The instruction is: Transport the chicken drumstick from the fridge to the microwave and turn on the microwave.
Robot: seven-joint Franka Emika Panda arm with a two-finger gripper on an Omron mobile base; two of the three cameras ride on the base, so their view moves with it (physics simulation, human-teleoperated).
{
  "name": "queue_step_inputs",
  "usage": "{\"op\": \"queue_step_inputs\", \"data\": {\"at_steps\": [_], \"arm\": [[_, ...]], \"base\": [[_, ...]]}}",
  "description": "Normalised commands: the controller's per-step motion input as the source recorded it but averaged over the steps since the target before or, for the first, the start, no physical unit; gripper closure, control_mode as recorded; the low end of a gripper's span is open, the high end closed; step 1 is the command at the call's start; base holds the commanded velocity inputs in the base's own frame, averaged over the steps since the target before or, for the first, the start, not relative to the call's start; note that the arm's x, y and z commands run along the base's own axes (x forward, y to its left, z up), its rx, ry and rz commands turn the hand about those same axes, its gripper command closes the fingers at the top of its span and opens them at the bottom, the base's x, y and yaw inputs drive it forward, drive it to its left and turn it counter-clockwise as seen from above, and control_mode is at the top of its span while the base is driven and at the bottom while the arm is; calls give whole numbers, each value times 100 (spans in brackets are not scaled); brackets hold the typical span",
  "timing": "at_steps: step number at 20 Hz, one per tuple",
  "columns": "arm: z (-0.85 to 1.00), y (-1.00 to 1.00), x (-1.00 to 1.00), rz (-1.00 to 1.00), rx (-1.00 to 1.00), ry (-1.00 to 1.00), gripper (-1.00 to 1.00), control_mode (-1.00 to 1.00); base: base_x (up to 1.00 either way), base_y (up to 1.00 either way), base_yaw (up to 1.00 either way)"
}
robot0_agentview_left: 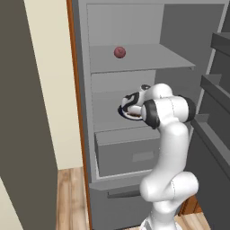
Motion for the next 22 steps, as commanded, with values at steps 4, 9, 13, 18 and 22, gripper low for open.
{"op": "queue_step_inputs", "data": {"at_steps": [4, 9, 13, 18, 22], "arm": [[-8, 0, 12, 0, 0, 0, -100, -100], [-8, 0, 6, 0, 0, 0, -100, -100], [-9, 0, 5, 0, 0, 0, -100, -100], [-7, 0, 2, 0, 0, 0, 100, -100], [-9, 0, 0, 0, 0, 1, 100, -100]], "base": [[0, 0, 0], [0, 0, 0], [0, 0, 0], [0, 0, 0], [0, 0, 0]]}}
